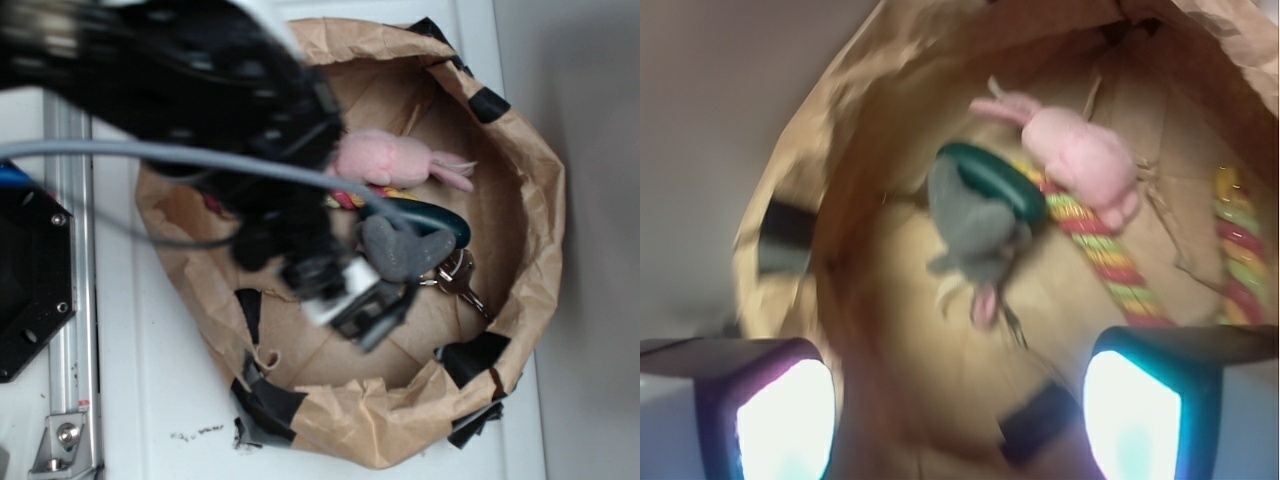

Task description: Grab the gray animal.

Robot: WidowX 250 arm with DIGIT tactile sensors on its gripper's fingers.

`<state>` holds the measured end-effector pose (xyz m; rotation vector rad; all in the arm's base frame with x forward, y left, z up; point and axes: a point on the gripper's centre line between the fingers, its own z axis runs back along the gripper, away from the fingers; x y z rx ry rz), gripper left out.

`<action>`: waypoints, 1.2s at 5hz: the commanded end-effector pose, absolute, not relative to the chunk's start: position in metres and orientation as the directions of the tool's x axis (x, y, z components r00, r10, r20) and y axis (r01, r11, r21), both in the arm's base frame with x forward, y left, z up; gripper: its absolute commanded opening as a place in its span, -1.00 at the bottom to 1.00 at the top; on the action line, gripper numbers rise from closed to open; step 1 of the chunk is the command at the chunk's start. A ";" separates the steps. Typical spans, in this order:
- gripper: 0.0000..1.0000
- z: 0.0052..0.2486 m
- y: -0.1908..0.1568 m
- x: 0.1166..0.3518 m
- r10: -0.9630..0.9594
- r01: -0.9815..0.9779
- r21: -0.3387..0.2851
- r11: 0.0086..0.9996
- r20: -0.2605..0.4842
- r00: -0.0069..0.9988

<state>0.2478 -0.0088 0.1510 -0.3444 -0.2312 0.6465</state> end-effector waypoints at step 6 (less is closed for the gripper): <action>-1.00 0.152 -0.003 0.288 0.340 -0.364 0.029 0.931 0.290 0.894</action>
